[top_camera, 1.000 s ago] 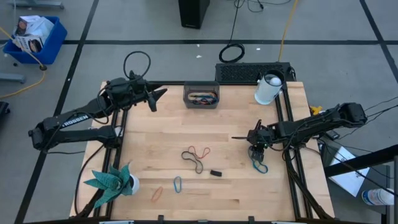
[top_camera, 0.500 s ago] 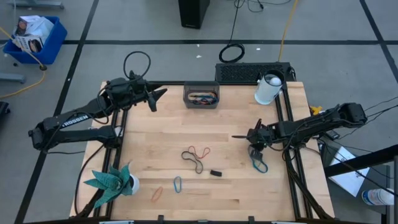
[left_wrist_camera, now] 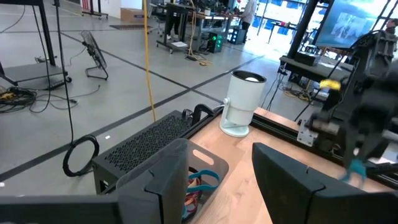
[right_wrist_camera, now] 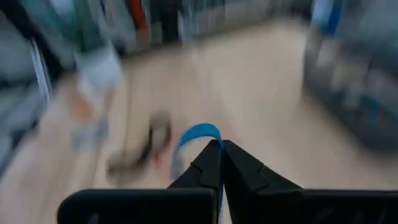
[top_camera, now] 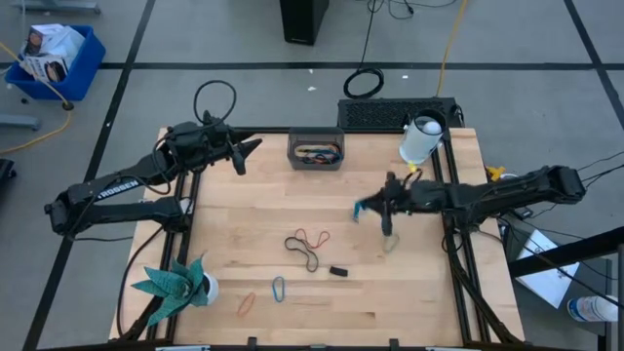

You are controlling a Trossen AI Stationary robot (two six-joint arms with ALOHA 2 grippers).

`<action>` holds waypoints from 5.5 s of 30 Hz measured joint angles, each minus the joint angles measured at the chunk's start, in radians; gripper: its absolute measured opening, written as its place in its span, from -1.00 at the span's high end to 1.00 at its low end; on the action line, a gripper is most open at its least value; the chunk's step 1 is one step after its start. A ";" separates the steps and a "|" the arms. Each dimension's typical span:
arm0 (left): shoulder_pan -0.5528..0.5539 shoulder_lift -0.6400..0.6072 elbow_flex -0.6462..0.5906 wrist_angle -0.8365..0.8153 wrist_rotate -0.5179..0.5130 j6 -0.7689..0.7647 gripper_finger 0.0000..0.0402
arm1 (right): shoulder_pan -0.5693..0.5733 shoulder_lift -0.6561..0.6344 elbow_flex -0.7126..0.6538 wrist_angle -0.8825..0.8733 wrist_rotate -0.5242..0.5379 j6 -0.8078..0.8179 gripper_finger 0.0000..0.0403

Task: Pick and place rubber bands into bin
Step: Put the top blue rubber band into the black bin

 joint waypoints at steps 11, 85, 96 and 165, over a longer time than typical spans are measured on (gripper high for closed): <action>0.000 0.000 0.000 0.001 0.000 0.000 0.08 | -0.107 -0.085 0.149 0.269 0.031 -0.326 1.00; 0.001 0.000 0.000 0.000 -0.002 0.002 0.08 | -0.493 1.022 0.792 -0.186 0.026 -0.493 1.00; 0.001 0.000 0.000 0.000 -0.029 0.002 0.08 | -0.492 1.021 0.792 -0.151 0.027 -0.462 0.98; 0.002 0.000 0.000 0.000 -0.036 0.050 0.08 | -0.472 0.593 0.266 0.015 0.031 -0.939 0.45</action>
